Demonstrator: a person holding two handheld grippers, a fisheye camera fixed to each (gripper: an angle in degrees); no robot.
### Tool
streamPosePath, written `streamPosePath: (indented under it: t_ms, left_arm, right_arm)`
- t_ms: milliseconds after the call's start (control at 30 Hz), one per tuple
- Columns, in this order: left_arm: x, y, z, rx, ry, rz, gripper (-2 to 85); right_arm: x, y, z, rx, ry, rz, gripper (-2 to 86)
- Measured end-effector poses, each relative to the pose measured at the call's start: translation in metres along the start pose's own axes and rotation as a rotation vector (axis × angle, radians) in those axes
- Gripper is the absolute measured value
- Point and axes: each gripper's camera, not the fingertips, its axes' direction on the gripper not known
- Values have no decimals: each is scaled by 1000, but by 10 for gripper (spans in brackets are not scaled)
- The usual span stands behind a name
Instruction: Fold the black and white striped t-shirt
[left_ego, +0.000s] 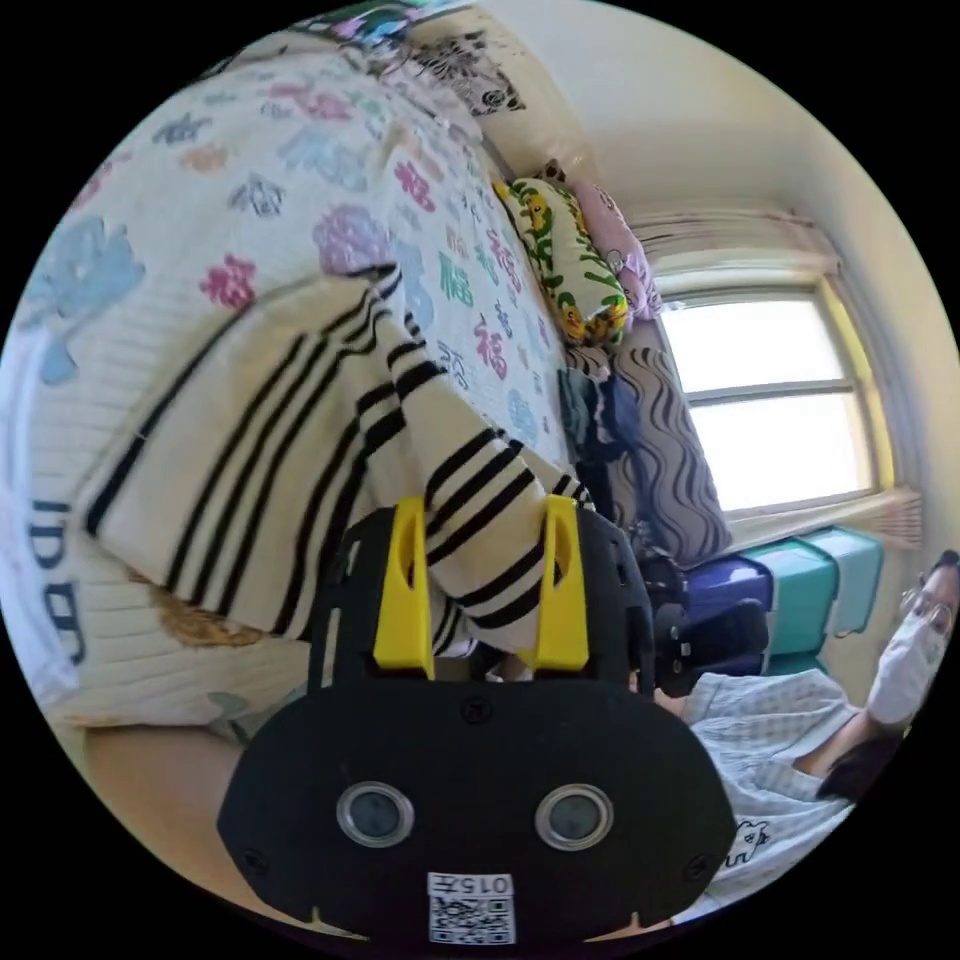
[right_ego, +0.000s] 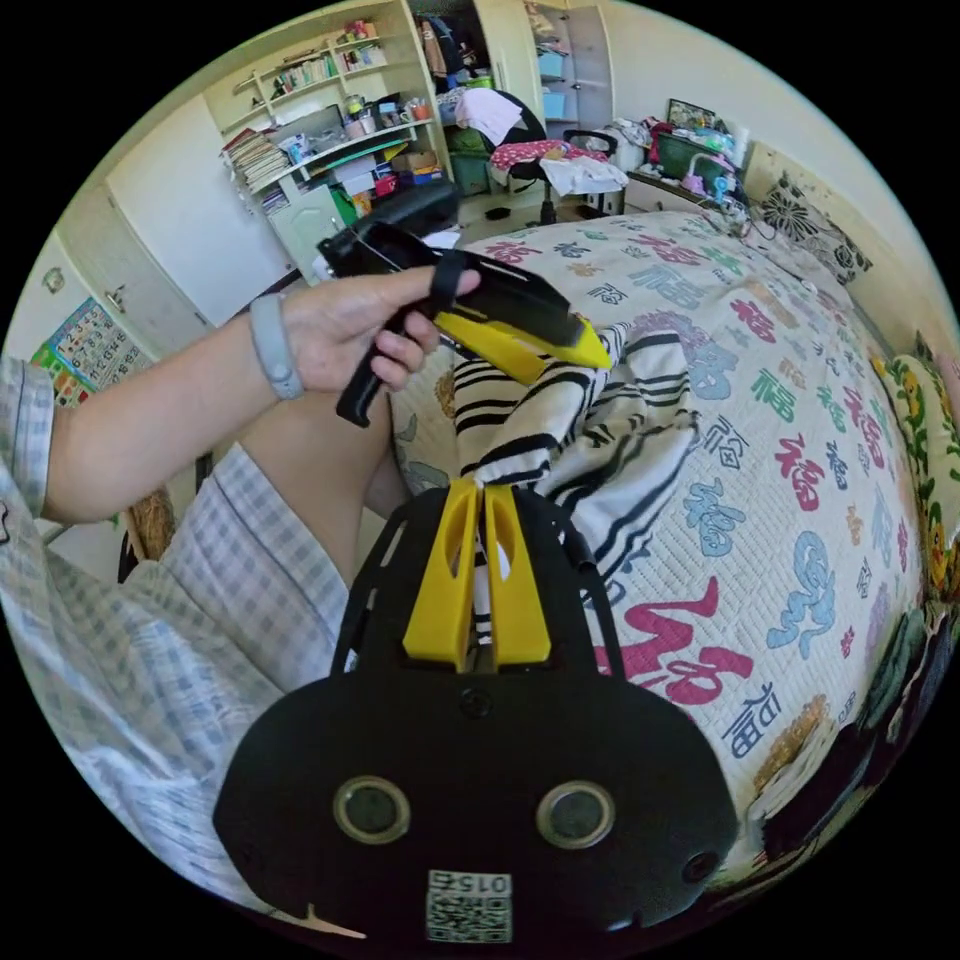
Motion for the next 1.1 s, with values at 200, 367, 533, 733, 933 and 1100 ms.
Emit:
streamPosePath:
  t_ms: [200, 367, 533, 733, 933, 1100]
  left_arm:
    - [23, 62, -63, 168, -101, 90, 13]
    - [23, 150, -137, 249, -389, -30, 14]
    - [26, 183, -150, 257, -424, -112, 44]
    - [93, 108, -142, 299, -594, 149, 79]
    - [86, -26, -93, 44, -846, 216, 136]
    - [62, -70, -68, -212, -823, 170, 31]
  right_arm:
    - [-4, 2, -2, -9, -69, -78, 13]
    - [40, 1, 8, 43, -330, 70, 37]
    - [94, -14, 20, 34, -298, 232, 57]
    - [126, -73, 36, -19, -198, 196, 92]
    - [138, -146, 85, -190, -92, 105, 106]
    - [152, -161, 109, -334, -11, 72, 0]
